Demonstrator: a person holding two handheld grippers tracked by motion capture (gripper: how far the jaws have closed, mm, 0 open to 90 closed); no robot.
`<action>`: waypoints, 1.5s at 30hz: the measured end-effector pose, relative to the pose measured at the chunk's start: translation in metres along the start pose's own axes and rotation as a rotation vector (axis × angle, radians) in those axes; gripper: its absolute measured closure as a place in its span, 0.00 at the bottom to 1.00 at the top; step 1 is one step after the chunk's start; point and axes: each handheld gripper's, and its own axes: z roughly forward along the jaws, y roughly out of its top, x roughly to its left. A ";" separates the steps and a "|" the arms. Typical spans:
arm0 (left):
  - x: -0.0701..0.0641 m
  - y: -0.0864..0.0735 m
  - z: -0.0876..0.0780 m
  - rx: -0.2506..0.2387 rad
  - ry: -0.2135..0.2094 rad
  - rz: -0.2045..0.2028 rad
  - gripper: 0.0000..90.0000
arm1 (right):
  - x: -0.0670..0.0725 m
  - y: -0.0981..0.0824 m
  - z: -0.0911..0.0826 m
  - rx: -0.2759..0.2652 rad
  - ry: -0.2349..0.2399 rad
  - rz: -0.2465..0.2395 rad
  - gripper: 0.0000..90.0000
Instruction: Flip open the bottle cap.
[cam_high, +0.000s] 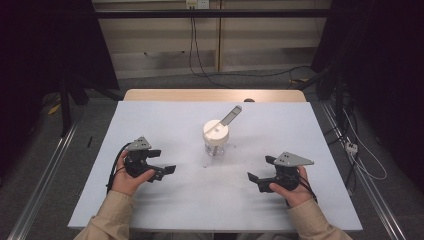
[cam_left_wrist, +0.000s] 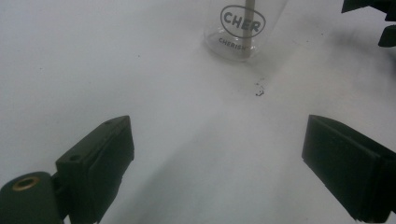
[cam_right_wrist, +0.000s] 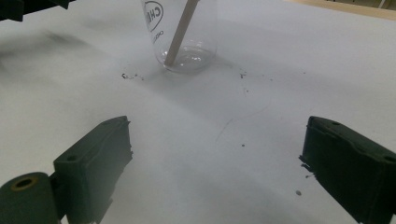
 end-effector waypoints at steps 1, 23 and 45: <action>0.001 -0.001 -0.001 -0.001 0.002 0.002 0.10 | -0.001 0.000 -0.001 0.001 -0.001 0.002 0.09; 0.009 -0.020 -0.021 -0.001 0.030 -0.011 0.10 | -0.002 -0.004 -0.007 0.002 -0.005 0.005 0.09; 0.015 -0.035 -0.037 -0.006 0.055 -0.025 0.10 | -0.002 -0.006 -0.007 0.008 -0.004 0.010 0.10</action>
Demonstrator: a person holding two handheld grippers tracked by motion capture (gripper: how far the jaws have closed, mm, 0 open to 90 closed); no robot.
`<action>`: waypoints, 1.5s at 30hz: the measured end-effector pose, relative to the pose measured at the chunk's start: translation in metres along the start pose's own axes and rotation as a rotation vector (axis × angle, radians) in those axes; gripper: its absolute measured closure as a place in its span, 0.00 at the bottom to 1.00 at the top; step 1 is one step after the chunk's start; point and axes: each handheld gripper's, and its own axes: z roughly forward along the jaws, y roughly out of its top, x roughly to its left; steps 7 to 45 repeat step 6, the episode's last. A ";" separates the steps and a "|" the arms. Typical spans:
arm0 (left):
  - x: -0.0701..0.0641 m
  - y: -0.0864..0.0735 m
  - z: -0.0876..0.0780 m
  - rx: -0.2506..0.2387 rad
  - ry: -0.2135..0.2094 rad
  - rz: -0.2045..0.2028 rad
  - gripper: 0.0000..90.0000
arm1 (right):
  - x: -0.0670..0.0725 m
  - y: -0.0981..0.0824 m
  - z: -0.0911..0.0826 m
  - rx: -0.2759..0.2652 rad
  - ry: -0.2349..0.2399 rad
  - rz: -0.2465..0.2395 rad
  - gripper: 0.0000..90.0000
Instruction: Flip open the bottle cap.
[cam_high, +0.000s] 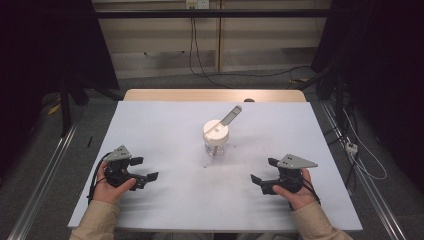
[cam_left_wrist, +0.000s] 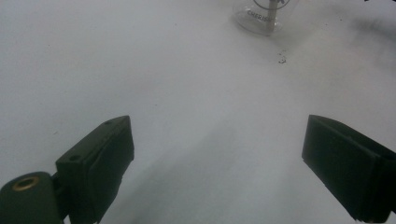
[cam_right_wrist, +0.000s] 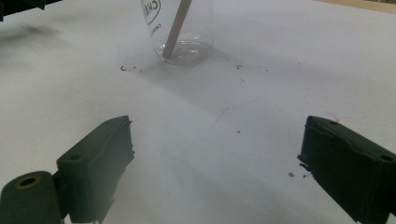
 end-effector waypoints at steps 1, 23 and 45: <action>0.000 0.000 0.000 0.002 -0.002 0.003 0.10 | 0.000 0.000 0.000 0.000 0.000 0.001 0.10; 0.000 0.000 0.001 -0.006 0.002 -0.001 0.10 | -0.002 0.000 0.000 -0.002 -0.003 0.000 0.10; 0.000 0.000 0.001 -0.006 0.002 -0.001 0.10 | -0.002 0.000 0.000 -0.002 -0.003 0.000 0.10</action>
